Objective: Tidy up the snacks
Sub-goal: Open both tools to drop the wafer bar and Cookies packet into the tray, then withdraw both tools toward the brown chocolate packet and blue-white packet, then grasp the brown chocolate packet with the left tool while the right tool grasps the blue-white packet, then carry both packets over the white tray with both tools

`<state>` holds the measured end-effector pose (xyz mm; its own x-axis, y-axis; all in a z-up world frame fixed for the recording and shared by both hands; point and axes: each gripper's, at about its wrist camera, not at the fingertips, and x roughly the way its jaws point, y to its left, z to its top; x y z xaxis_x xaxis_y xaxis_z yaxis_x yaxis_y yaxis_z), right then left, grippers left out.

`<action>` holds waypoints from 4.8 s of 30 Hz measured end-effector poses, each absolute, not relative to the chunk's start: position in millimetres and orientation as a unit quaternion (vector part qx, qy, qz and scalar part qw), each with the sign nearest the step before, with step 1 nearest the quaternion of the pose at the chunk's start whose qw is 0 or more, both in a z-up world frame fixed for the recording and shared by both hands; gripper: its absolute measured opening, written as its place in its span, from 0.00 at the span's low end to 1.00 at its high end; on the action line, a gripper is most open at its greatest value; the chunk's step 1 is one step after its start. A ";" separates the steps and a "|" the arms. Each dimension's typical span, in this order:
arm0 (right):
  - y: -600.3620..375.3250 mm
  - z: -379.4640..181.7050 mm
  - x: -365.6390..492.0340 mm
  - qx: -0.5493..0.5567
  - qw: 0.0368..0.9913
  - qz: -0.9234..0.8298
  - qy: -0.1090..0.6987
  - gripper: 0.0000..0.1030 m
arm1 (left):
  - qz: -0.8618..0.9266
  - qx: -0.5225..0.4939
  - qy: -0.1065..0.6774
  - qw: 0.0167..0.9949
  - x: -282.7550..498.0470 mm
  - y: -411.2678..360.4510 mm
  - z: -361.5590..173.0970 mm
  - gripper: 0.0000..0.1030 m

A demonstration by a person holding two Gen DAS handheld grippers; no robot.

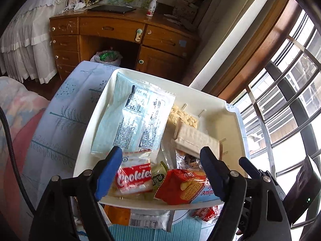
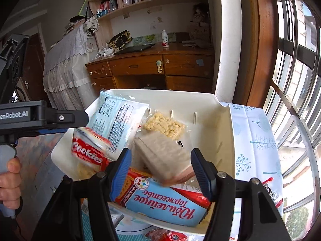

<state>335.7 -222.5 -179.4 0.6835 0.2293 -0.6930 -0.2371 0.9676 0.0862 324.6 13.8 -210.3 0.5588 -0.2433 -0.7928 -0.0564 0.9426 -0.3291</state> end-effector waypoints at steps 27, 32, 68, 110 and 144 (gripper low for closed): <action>-239.3 -137.2 266.2 0.064 0.945 0.020 0.319 0.76 | -0.076 -0.113 0.447 0.884 243.0 74.6 -179.2 0.77; -226.8 -135.0 252.8 0.070 0.946 0.002 0.315 0.76 | -0.083 -0.098 0.460 0.879 238.3 91.8 -184.5 0.77; -51.9 -210.1 160.1 0.016 0.937 -0.019 0.348 0.76 | -0.135 -0.062 0.662 0.735 284.8 113.8 -297.6 0.77; 10.6 -277.6 213.6 0.004 0.887 0.114 0.448 0.76 | -0.055 -0.023 0.751 0.658 347.4 53.6 -370.4 0.72; 1.8 -278.9 219.7 -0.007 0.880 0.129 0.457 0.58 | 0.010 -0.071 0.727 0.683 325.8 141.1 -346.0 0.44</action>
<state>219.7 1.8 -278.9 0.5494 0.2202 -0.8060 -0.2328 0.9668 0.1054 325.8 141.1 -346.0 -0.0572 -0.0896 -0.9943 -0.1156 0.9899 -0.0825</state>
